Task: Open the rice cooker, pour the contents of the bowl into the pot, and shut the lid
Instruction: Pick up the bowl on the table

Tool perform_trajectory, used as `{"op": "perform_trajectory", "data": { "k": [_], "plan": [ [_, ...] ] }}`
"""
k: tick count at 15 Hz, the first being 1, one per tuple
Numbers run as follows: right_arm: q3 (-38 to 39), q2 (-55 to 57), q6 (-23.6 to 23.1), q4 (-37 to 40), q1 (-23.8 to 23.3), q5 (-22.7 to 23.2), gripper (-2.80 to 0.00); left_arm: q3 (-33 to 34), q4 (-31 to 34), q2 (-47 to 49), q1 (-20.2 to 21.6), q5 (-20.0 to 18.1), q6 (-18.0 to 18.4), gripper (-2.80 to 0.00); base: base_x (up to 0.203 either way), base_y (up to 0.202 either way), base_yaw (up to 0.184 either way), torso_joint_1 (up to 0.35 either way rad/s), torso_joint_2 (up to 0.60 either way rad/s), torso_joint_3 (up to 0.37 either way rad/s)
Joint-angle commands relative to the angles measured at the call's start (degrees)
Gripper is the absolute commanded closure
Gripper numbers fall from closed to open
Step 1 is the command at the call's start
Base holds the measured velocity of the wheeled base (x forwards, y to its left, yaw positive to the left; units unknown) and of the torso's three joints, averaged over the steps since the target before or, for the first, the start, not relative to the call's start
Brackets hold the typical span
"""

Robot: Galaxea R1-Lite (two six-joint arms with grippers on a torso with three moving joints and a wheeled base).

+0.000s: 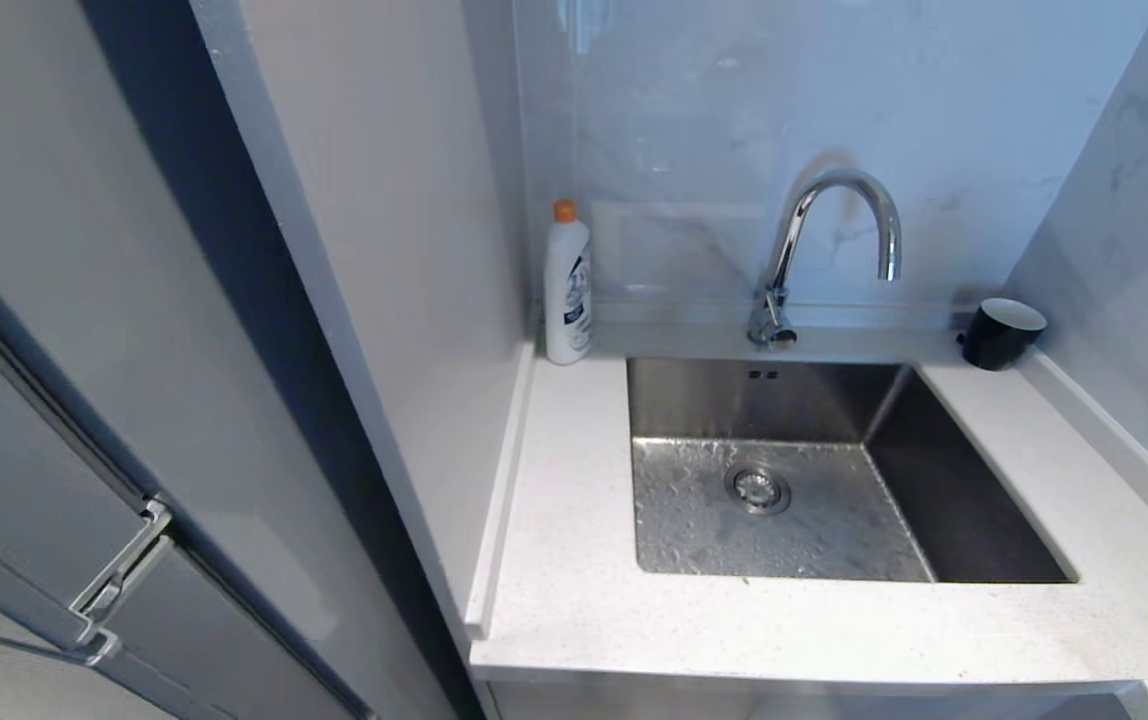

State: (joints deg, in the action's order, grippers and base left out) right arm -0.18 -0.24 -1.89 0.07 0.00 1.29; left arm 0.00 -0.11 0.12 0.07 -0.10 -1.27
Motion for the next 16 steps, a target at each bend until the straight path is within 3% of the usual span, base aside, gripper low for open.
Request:
{"op": "perform_trajectory", "data": {
  "k": [1,6,16],
  "plan": [
    [0.0,0.2,0.0,0.0,0.0,0.0,0.0,0.1,0.0,0.1,0.0,0.0,-0.1,0.0,0.0,0.0,0.0,-0.001,0.0,0.207],
    [0.0,0.2,0.2,0.0,0.0,0.0,0.0,0.1,0.0,0.1,0.0,0.0,0.0,0.0,0.0,0.0,0.0,0.004,0.0,0.178],
    [0.0,0.3,0.2,0.0,0.0,-0.1,0.0,0.1,-0.1,0.1,0.0,-0.1,0.0,0.0,0.0,0.0,0.0,0.001,0.0,0.009]
  ]
}}
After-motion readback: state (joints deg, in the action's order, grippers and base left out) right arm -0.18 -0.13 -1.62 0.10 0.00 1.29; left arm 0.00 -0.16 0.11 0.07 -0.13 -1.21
